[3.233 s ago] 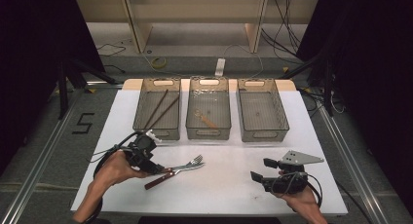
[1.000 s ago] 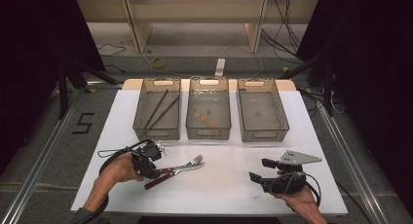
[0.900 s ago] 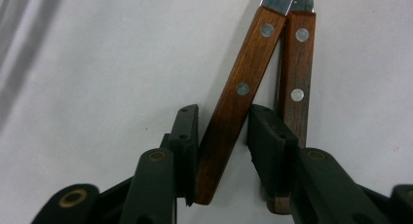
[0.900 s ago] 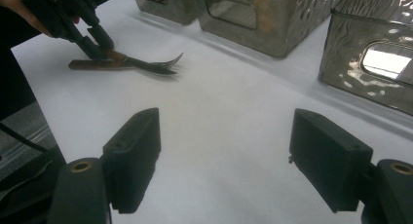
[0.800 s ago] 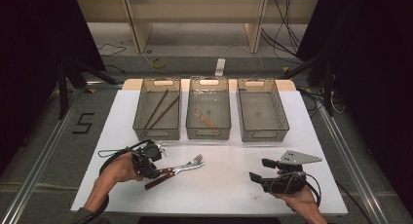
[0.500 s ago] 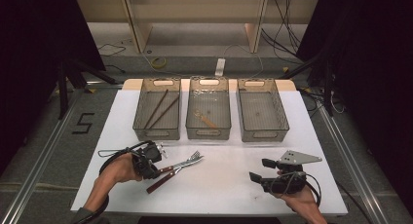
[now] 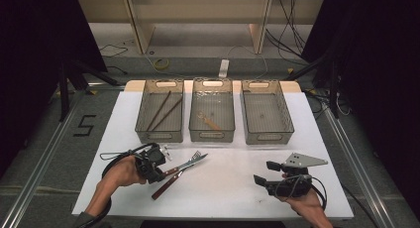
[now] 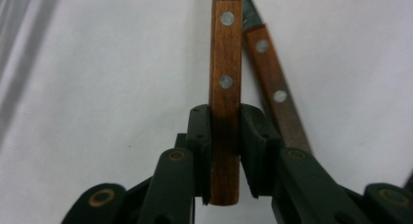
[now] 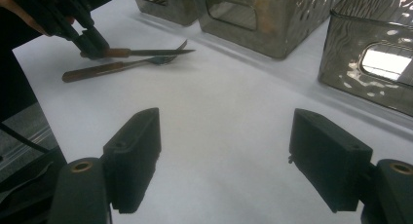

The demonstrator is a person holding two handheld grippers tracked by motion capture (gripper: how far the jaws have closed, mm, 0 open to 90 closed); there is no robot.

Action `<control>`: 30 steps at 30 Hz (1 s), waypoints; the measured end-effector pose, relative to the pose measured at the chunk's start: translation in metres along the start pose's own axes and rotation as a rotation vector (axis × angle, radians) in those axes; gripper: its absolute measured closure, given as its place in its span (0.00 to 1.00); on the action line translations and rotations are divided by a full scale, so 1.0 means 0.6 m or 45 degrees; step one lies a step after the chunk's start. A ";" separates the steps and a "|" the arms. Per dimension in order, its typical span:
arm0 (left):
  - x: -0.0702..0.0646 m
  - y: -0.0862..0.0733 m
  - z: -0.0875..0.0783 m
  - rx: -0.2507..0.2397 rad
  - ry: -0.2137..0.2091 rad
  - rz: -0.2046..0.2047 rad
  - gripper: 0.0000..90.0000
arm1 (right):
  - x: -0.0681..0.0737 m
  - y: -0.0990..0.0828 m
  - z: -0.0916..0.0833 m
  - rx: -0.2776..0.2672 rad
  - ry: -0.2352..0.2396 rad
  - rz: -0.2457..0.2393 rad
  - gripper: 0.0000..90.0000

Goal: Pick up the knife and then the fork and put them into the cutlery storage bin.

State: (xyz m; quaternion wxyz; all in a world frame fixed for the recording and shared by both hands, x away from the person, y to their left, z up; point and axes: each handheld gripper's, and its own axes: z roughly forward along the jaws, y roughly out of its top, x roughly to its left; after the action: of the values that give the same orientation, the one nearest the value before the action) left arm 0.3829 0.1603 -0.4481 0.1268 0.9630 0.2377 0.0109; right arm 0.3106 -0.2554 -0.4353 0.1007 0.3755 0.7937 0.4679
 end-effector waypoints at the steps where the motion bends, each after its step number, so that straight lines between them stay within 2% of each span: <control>1: -0.002 0.003 -0.006 -0.004 0.001 0.008 0.84 | 0.000 0.000 0.000 -0.003 0.000 0.001 0.31; 3: -0.008 0.008 -0.015 -0.055 -0.006 -0.018 0.84 | 0.001 0.001 -0.001 -0.003 0.001 0.001 0.31; 5: -0.014 0.015 -0.024 -0.057 -0.001 -0.018 0.84 | 0.003 0.002 0.000 -0.012 0.006 -0.004 0.31; 9: -0.027 0.028 -0.033 -0.074 -0.034 -0.028 0.84 | 0.016 0.009 0.001 -0.028 0.024 -0.035 0.31; 12: -0.038 0.039 -0.038 -0.083 -0.049 -0.027 0.84 | 0.033 0.018 0.007 -0.032 0.045 -0.096 0.31; 13: -0.041 0.043 -0.039 -0.075 -0.054 -0.008 0.84 | 0.040 0.020 0.009 -0.028 0.056 -0.121 0.31; 15: -0.048 0.050 -0.040 -0.068 -0.058 -0.002 0.84 | 0.053 0.023 0.013 -0.030 0.080 -0.157 0.31; 20: -0.063 0.064 -0.033 -0.072 -0.110 0.024 0.84 | 0.088 0.032 0.032 -0.007 0.135 -0.259 0.31; 24: -0.075 0.076 -0.028 -0.060 -0.136 0.045 0.84 | 0.110 0.038 0.049 0.025 0.144 -0.359 0.31; 30: -0.091 0.097 -0.026 -0.083 -0.185 0.062 0.84 | 0.136 0.043 0.074 0.064 0.137 -0.494 0.31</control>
State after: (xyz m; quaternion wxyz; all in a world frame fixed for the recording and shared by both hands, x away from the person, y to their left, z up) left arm 0.3596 0.0888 -0.4163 0.1745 0.9621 0.2038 -0.0480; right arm 0.2896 -0.1622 -0.4225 0.1371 0.1924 0.8668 0.4391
